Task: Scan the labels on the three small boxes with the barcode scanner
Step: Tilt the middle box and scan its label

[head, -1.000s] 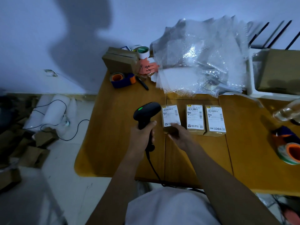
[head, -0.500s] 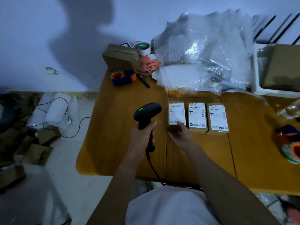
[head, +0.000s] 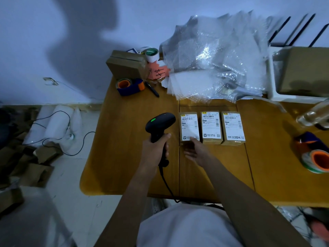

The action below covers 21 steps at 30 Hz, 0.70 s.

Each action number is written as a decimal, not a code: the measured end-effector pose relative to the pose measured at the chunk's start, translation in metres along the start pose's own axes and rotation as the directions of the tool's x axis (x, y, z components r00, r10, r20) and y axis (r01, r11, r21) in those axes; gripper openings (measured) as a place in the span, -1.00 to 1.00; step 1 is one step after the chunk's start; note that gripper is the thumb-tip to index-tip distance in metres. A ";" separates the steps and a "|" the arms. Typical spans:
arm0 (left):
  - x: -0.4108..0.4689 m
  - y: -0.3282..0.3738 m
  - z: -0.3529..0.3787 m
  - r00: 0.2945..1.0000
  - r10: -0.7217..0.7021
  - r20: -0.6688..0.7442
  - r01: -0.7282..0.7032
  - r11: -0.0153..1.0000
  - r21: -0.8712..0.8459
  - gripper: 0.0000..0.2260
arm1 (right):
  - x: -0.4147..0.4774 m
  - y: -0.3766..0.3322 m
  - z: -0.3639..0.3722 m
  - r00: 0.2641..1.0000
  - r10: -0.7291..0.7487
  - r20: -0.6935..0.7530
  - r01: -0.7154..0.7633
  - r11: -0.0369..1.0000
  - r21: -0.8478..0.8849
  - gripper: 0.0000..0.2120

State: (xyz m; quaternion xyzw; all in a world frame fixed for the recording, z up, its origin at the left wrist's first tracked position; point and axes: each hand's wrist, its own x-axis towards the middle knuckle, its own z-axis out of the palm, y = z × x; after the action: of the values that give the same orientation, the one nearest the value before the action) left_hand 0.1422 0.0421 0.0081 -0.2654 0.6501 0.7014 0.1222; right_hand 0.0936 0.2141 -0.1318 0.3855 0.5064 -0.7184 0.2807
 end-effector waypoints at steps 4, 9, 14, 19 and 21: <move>-0.003 0.000 0.004 1.000 0.002 -0.004 -0.002 1.000 0.006 -0.78 | -0.003 0.003 -0.003 0.997 -0.058 -0.053 0.043 0.969 -0.245 -0.56; -0.008 -0.002 0.008 1.000 0.008 0.005 -0.008 1.000 0.009 -0.79 | -0.012 0.000 -0.005 0.979 -0.193 -0.059 0.154 0.903 -0.402 -0.68; -0.012 -0.002 0.011 0.999 0.015 0.029 -0.015 1.000 -0.002 -0.84 | -0.016 -0.010 -0.013 0.855 -0.499 -0.140 0.330 0.732 -0.596 -0.75; -0.014 -0.001 0.012 0.999 0.027 0.045 -0.027 1.000 0.003 -0.85 | -0.022 -0.035 -0.027 0.670 -0.709 -0.218 0.268 0.506 -0.820 -0.80; -0.014 -0.001 0.012 0.999 0.027 0.043 -0.028 1.000 0.002 -0.85 | -0.021 -0.039 -0.034 0.630 -0.747 -0.211 0.279 0.471 -0.837 -0.75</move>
State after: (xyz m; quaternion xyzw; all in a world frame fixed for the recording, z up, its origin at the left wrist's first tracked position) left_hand 0.1518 0.0569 0.0152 -0.2413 0.6517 0.7078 0.1266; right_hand 0.0833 0.2599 -0.1003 0.2448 0.9031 -0.3528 0.0074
